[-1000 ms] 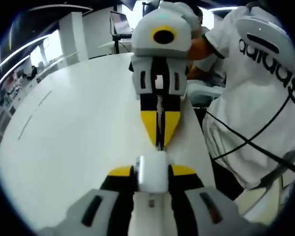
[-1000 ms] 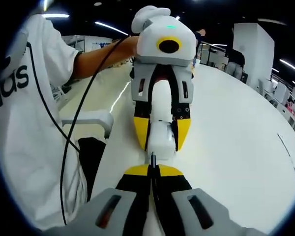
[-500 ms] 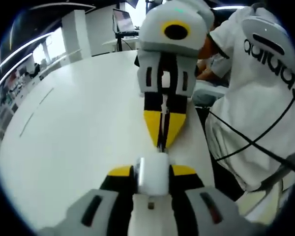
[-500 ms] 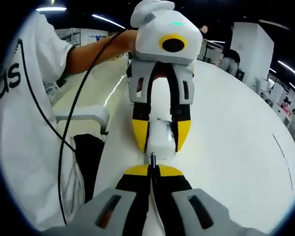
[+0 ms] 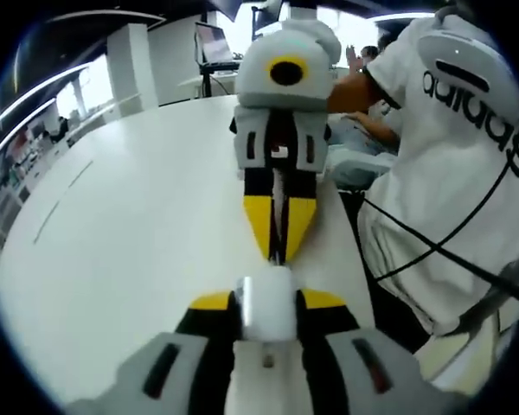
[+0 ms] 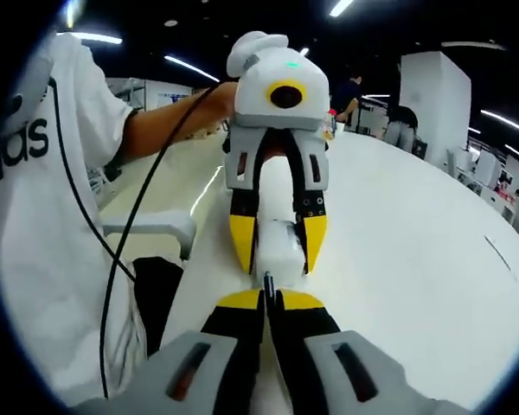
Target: Plug the desk Type‑C cable into the charger adapter.
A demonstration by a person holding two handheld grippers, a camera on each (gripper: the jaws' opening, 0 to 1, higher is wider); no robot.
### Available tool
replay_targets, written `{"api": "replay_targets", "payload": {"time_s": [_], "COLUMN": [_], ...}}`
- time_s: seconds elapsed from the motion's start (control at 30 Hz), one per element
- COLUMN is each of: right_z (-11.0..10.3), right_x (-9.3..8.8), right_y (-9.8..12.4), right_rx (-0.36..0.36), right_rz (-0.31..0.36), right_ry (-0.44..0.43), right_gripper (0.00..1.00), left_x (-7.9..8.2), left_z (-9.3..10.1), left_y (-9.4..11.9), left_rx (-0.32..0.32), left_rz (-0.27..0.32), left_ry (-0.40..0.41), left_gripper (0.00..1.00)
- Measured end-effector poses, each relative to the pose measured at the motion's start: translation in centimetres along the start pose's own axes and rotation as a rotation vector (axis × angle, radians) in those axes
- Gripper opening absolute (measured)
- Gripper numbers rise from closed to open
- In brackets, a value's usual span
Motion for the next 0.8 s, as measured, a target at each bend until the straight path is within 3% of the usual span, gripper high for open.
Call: {"api": "replay_targets", "payload": {"time_s": [0.33,0.8], "right_z": [0.1,0.2], "right_x": [-0.2,-0.6], "right_y": [0.2,0.2], "right_rx": [0.012,0.054], "right_rz": [0.032,0.023], "right_ry": [0.001,-0.002], "right_gripper": [0.07,0.03], "left_x": [-1.3,-1.6], "left_z": [-0.6,-1.6], "left_y": [2.4,1.7], "left_rx": [0.025,-0.024], "left_rz": [0.038,0.046], "left_ry": [0.025,0.022], "left_gripper": [0.26,0.24]}}
Point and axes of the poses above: the point that each gripper's makers call its tool centre point, and the gripper's own axes: y roughly backward along the fingers, z roughly to its right, x roughly out of its top, the point moved 3 cm from there along y, roughly backward along the fingers, and after that the axes turned 10 degrees about -z, right-handed, at the moved point
